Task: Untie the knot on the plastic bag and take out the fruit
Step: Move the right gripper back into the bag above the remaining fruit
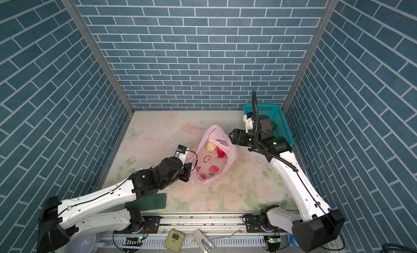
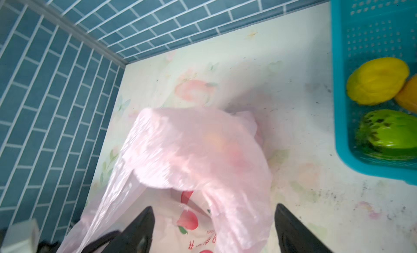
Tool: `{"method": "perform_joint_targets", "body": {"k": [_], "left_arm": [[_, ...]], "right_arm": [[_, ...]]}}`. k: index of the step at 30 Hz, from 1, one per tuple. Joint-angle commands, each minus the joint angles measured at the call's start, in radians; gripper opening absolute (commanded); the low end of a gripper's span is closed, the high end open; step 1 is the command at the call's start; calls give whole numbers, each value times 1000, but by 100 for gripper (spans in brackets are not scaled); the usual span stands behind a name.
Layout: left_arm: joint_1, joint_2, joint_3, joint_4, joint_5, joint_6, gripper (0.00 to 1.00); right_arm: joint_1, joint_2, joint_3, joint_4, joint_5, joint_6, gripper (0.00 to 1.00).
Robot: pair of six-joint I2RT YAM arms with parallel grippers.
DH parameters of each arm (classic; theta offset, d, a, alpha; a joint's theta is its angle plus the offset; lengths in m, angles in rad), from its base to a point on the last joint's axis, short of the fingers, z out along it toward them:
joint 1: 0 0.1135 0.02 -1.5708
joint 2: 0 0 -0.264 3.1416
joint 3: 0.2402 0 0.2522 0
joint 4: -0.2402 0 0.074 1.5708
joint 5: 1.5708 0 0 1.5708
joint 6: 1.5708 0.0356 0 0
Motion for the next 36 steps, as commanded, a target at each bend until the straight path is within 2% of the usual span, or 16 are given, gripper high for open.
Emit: {"method": "perform_joint_targets", "body": {"k": [1, 5, 9, 16, 20, 25, 29, 32, 36], "left_arm": [[5, -23, 21, -55, -16, 2, 0], [4, -29, 27, -82, -24, -4, 0], [4, -34, 30, -108, -31, -16, 0], [4, -46, 22, -137, -49, -42, 0], [5, -51, 19, -154, -63, -50, 0], [5, -65, 17, -182, -78, -56, 0], [4, -81, 18, -208, -93, -53, 0], [7, -80, 26, -218, -97, -37, 0], [18, -66, 41, -225, -90, -9, 0]], "right_arm": [[119, -22, -35, -47, 32, 46, 83], [277, 16, -50, 12, 54, 38, 82], [365, 98, -83, 118, 44, -12, 82], [399, 242, -184, 291, 46, -135, 82], [400, 297, -240, 319, 61, -165, 82], [419, 253, -391, 396, 37, -49, 80], [490, 237, -490, 482, 66, 73, 80], [546, 271, -505, 558, 93, 143, 79], [564, 333, -452, 636, 145, 209, 80]]}}
